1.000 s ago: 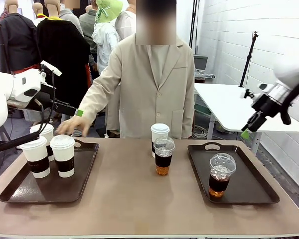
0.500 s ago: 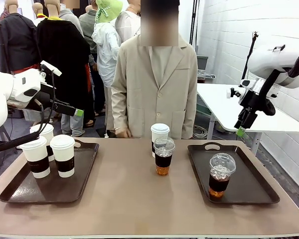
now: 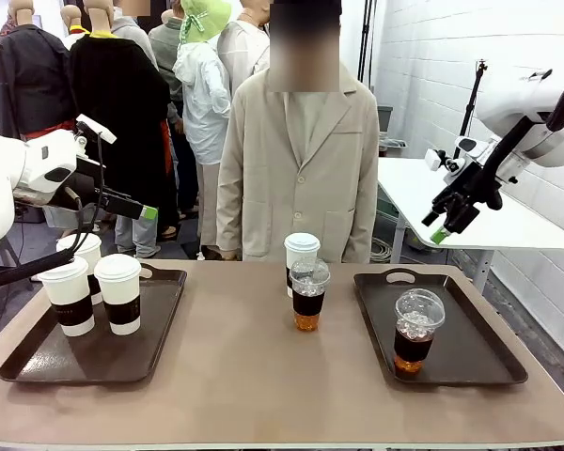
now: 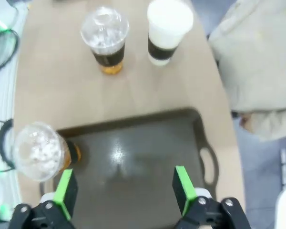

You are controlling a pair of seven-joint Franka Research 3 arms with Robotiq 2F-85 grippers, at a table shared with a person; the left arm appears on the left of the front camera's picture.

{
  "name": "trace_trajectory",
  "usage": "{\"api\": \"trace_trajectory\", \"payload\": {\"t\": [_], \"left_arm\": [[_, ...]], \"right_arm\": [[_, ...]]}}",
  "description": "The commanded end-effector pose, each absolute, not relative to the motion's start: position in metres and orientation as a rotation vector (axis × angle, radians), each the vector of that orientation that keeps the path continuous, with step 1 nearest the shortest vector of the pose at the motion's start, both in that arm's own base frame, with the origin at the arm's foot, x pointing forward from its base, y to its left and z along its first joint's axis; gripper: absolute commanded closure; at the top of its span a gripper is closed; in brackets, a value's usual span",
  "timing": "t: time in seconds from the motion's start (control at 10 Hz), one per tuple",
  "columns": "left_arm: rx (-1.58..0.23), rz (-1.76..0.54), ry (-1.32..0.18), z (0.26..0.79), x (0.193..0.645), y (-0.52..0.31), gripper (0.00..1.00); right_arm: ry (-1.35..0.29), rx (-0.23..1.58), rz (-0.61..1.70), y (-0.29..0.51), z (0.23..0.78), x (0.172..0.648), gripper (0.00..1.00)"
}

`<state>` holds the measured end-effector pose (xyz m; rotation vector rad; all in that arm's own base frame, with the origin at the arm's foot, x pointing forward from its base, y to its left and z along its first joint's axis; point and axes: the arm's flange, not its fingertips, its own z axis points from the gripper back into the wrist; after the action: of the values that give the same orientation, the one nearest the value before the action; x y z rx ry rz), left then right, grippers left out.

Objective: Distribute the coffee onto the tray.
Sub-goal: Pick up another iced Americano from the middle of the table and place it on the right Handle tray.

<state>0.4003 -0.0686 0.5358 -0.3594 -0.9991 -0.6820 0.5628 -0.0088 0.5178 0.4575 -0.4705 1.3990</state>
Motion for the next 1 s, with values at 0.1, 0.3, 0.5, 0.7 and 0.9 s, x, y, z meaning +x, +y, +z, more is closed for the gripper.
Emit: {"api": "trace_trajectory", "payload": {"t": [0.1,0.3,0.5,0.7,0.9], "left_arm": [[-0.36,-0.673,-0.995,0.534,0.401,-0.069,0.0],[-0.36,-0.673,-0.995,0.534,0.401,-0.069,0.0],[-0.36,-0.673,-0.995,0.534,0.401,-0.069,0.0],[-0.36,-0.673,-0.995,0.534,0.401,-0.069,0.0],[-0.36,-0.673,-0.995,0.534,0.401,-0.069,0.0]], "right_arm": [[-0.592,0.58,1.446,-0.008,0.491,0.574,0.0],[-0.688,0.645,1.45,-0.006,0.478,0.578,0.0],[-0.761,0.722,1.446,-0.01,0.464,0.576,0.0],[-0.712,0.664,1.435,-0.006,0.472,0.581,0.0],[-0.712,0.664,1.435,-0.006,0.472,0.581,0.0]]}}
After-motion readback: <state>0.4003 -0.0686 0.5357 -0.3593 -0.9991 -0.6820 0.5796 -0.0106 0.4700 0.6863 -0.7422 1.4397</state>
